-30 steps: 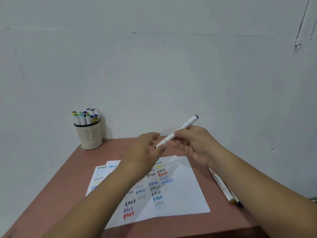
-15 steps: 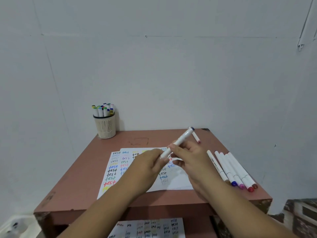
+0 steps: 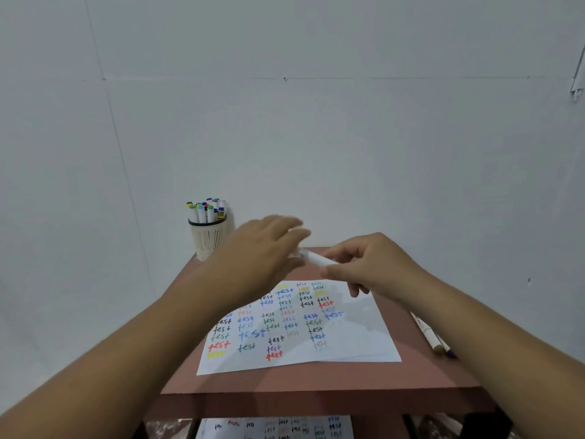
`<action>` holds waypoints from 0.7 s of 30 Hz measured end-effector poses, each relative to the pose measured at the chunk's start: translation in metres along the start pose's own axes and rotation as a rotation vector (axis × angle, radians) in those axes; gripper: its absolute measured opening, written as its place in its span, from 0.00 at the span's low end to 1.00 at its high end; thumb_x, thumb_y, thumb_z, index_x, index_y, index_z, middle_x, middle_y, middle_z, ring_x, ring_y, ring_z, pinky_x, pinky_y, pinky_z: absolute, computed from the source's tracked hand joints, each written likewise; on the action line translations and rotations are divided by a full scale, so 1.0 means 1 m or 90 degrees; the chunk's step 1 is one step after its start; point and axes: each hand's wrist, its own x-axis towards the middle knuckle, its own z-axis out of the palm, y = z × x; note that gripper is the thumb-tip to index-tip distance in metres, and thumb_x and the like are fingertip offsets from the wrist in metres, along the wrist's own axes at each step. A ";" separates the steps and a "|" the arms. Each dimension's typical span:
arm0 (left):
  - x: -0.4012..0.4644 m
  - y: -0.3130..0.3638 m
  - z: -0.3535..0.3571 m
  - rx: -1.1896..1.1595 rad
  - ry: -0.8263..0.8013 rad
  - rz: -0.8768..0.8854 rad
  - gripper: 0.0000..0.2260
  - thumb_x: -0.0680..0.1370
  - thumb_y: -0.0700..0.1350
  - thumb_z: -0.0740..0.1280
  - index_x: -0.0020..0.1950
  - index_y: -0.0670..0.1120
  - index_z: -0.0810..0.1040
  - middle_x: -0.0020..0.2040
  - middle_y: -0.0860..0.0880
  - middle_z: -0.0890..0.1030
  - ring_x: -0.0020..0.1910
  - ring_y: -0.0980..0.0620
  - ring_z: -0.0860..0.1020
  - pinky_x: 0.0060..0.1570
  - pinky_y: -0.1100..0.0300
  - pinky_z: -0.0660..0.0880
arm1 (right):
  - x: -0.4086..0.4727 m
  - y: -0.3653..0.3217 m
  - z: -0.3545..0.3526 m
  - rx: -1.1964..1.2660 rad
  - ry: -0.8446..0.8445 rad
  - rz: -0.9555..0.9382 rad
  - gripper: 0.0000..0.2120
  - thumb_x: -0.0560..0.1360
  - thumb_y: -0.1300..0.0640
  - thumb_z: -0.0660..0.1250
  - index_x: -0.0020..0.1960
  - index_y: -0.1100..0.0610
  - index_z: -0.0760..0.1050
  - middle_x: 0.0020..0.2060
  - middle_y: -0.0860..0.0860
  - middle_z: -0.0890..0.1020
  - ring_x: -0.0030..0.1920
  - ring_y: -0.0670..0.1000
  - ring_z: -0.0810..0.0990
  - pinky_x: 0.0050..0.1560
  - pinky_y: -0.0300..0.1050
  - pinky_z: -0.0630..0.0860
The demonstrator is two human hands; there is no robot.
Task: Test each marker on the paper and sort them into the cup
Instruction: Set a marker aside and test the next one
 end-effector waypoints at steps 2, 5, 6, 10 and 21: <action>-0.003 0.006 0.007 -0.026 -0.064 -0.008 0.17 0.83 0.56 0.55 0.66 0.51 0.75 0.60 0.52 0.78 0.56 0.51 0.77 0.47 0.57 0.73 | 0.000 0.001 0.001 0.005 -0.007 0.015 0.09 0.70 0.56 0.81 0.49 0.51 0.87 0.34 0.49 0.85 0.32 0.50 0.84 0.35 0.43 0.76; -0.019 0.017 0.016 -0.163 -0.085 -0.097 0.10 0.85 0.54 0.55 0.57 0.52 0.73 0.46 0.56 0.74 0.45 0.57 0.72 0.42 0.60 0.68 | -0.006 0.009 0.002 0.231 0.027 0.055 0.04 0.74 0.63 0.77 0.49 0.61 0.86 0.37 0.57 0.86 0.36 0.54 0.85 0.38 0.43 0.81; -0.024 0.020 0.021 -0.196 -0.077 -0.126 0.09 0.85 0.53 0.56 0.54 0.52 0.72 0.43 0.57 0.72 0.41 0.58 0.70 0.39 0.63 0.65 | -0.009 0.011 0.005 0.349 0.040 0.068 0.05 0.75 0.64 0.74 0.49 0.65 0.84 0.38 0.60 0.85 0.36 0.55 0.85 0.39 0.42 0.82; -0.038 0.039 0.044 -0.372 -0.077 -0.233 0.13 0.83 0.59 0.52 0.49 0.55 0.71 0.40 0.55 0.73 0.40 0.56 0.72 0.40 0.52 0.72 | -0.012 0.029 0.033 0.678 0.080 0.089 0.07 0.74 0.64 0.72 0.49 0.67 0.80 0.39 0.61 0.83 0.36 0.52 0.83 0.37 0.40 0.82; -0.044 0.058 0.067 -0.584 -0.021 -0.414 0.06 0.77 0.64 0.65 0.50 0.71 0.80 0.29 0.56 0.75 0.28 0.60 0.70 0.31 0.65 0.67 | -0.010 0.045 0.061 0.569 0.157 0.077 0.09 0.83 0.59 0.67 0.50 0.65 0.77 0.39 0.60 0.83 0.34 0.53 0.81 0.36 0.42 0.80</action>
